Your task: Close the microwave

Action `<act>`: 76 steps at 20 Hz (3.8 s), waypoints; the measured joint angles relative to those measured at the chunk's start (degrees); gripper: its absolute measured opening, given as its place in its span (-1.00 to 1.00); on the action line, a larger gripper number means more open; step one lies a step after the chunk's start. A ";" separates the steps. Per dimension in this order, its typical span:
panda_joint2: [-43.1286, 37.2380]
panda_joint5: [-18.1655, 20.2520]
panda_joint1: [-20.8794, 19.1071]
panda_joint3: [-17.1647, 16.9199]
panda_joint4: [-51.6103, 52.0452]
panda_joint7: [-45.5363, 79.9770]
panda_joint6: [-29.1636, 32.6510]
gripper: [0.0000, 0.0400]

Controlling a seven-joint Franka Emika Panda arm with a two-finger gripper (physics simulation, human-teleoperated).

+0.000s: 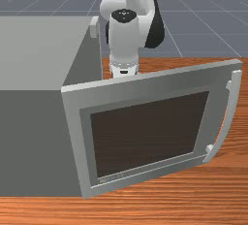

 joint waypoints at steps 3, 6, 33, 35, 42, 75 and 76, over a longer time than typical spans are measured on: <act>0.00 0.00 0.00 0.00 0.00 0.00 0.00 -0.55; 11.74 -0.02 0.11 0.07 20.84 -0.01 -22.14 -0.11; 2.86 1.30 -1.07 0.82 3.55 -1.36 -2.53 1.00; 0.18 1.33 -1.09 0.82 3.47 -1.33 -4.47 1.00; -3.88 1.25 -1.05 0.76 8.50 -0.76 -14.63 1.00; -8.64 2.74 3.65 3.57 19.77 11.14 -28.50 1.00; -8.43 2.64 4.08 3.81 20.09 12.15 -28.52 1.00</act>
